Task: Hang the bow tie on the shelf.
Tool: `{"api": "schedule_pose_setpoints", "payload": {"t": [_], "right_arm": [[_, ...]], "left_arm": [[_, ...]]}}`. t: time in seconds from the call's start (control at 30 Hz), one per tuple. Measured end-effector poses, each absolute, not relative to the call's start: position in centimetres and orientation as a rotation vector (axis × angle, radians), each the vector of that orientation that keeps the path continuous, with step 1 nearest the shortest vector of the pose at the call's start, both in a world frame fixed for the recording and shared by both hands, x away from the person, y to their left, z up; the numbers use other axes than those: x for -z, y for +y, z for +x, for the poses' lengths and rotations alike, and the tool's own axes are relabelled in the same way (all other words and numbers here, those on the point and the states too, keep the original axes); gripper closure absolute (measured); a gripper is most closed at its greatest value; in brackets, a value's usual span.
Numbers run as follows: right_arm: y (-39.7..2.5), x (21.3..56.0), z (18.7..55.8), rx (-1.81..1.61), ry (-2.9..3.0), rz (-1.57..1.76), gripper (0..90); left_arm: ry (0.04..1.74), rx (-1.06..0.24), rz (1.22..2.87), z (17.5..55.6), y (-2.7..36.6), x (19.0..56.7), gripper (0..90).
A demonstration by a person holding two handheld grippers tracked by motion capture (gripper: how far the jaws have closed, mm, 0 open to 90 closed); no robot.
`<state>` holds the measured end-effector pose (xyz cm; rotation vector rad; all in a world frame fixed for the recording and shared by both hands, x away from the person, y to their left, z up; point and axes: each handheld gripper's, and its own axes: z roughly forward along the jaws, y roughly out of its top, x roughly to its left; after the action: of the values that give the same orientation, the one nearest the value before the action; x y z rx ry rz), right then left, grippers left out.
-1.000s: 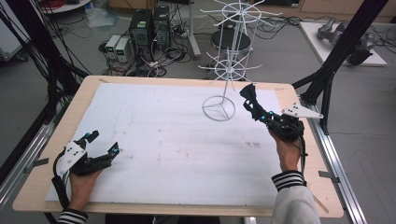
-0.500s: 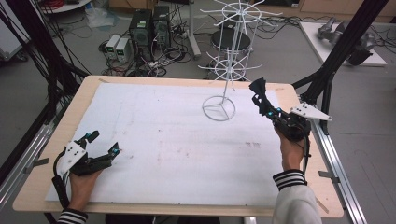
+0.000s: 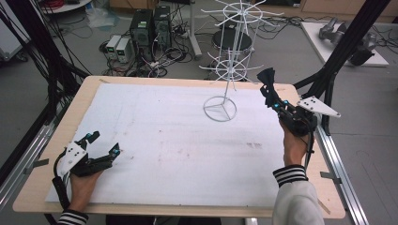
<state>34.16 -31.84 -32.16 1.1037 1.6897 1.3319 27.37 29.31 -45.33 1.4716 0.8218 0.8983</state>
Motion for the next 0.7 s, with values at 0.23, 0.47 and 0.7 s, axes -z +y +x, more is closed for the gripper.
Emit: {"api": "schedule_pose_setpoints", "payload": {"t": [0.23,0.47,0.7], "right_arm": [[-31.3,31.7,34.6,-1.329,1.676,1.11,84.8],[-30.4,30.9,35.2,-1.341,1.676,1.093,84.7],[-29.7,30.7,35.7,-1.344,1.684,1.083,84.7]], "left_arm": [[0.823,-0.897,1.47,27.4,29.3,45.3,14.8],[0.822,-0.898,1.469,27.4,29.3,45.3,14.8],[0.821,-0.899,1.469,27.4,29.3,45.3,14.8]]}}
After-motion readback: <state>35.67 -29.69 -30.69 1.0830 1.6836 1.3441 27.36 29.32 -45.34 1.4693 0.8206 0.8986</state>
